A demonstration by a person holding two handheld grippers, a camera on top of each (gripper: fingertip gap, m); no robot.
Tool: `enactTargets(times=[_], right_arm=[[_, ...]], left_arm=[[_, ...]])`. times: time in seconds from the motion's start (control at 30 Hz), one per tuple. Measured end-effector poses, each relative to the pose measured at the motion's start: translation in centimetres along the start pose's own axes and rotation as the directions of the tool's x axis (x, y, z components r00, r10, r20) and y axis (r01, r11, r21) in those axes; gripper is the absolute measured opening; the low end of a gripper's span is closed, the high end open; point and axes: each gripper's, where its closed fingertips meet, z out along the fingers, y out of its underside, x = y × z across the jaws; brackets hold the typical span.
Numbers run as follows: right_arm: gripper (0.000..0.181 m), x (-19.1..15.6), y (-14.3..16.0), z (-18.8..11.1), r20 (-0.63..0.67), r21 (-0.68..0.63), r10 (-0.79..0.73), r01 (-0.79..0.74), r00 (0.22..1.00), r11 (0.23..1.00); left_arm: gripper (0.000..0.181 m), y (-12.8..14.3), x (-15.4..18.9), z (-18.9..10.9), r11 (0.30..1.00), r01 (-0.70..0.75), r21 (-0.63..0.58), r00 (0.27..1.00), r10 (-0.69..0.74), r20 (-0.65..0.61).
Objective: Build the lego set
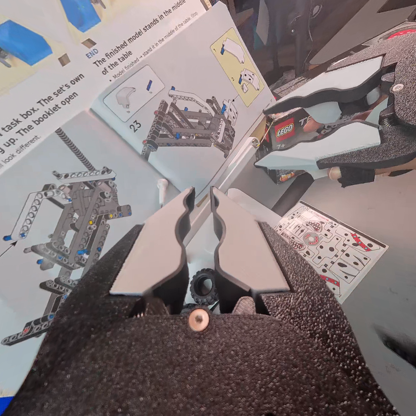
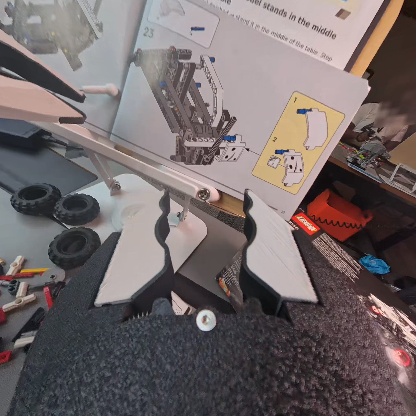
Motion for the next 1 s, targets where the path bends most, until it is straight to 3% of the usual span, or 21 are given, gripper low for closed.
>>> enactTargets(times=[0.17,0.23,0.3,0.37,0.47,0.6,0.73,1.0], right_arm=[[0.061,1.2,3.2,1.7,-0.035,-0.104,-0.111,0.107,0.993,0.989],[0.043,2.4,3.2,1.9,-0.126,-0.125,-0.293,0.278,0.948,0.953],[0.009,3.3,2.8,1.3,-0.195,-0.144,-0.488,0.467,0.851,0.872],[0.005,3.6,2.2,0.7,-0.229,-0.167,-0.671,0.65,0.705,0.741],[0.0,3.4,1.7,0.1,-0.237,-0.248,-0.884,0.854,0.404,0.457],[0.001,3.4,0.5,-0.3,-0.246,-0.273,-0.951,0.928,0.187,0.253],[0.003,3.2,-0.4,-0.2,-0.21,-0.291,-0.975,0.948,0.065,0.126],[0.004,1.5,-2.2,0.3,-0.133,-0.281,-0.985,0.957,-0.106,-0.065]], left_arm=[[0.001,-0.4,-0.3,3.4,0.994,-0.059,-0.087,0.99,0.069,0.12],[0.001,0.5,-0.4,4.7,0.98,-0.092,-0.177,0.982,0.118,0.146],[0.001,0.6,-0.5,5.2,0.971,-0.12,-0.205,0.975,0.154,0.161],[0.0,0.6,-0.4,5.2,0.968,-0.119,-0.22,0.977,0.154,0.15],[0.001,0.6,-0.4,5.1,0.973,-0.089,-0.215,0.983,0.121,0.139],[0.0,0.6,-0.5,5.3,0.971,-0.092,-0.221,0.98,0.128,0.155],[0.0,0.4,-0.5,5.5,0.975,-0.071,-0.209,0.983,0.103,0.15],[0.0,0.8,-1.2,5.5,0.978,-0.048,-0.203,0.983,0.083,0.165]])
